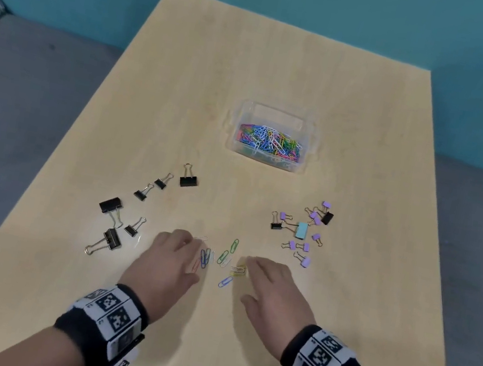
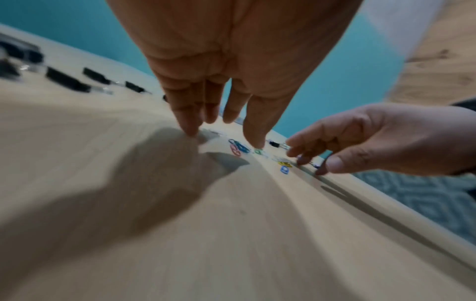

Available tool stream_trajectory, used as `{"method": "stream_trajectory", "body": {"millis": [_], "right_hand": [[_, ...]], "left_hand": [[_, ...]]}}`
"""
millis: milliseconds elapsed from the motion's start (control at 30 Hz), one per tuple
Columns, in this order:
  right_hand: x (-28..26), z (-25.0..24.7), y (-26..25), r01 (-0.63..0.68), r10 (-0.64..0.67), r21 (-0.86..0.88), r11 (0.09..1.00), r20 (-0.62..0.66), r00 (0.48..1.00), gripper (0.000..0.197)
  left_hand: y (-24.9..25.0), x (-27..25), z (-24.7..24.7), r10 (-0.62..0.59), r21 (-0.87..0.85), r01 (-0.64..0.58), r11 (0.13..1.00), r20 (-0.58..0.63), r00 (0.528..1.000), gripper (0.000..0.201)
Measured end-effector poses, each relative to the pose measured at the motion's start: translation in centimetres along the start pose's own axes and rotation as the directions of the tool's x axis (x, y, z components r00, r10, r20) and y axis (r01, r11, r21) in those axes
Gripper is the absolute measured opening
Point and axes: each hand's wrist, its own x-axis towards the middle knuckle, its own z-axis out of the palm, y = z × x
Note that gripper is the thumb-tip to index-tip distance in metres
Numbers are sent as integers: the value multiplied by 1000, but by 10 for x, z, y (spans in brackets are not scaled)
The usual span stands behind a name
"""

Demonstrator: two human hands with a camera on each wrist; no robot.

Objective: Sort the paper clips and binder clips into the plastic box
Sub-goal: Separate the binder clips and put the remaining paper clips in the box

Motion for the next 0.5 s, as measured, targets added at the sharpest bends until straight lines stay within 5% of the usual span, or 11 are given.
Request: {"method": "stream_trajectory", "body": {"millis": [167,367,500], "right_hand": [[18,7,-12,-135,137,-30,990,57,989,79],[45,15,-25,-171,173,70,983,-33,984,29],[54,13,-24,-171,172,43,984,-26,985,17]], "left_hand": [[14,11,7,-138,-13,138,990,13,990,54],[27,32,11,-157,-58,153,987,-62,986,21],[30,40,8,-143,-7,142,990,-65,988,7]]}}
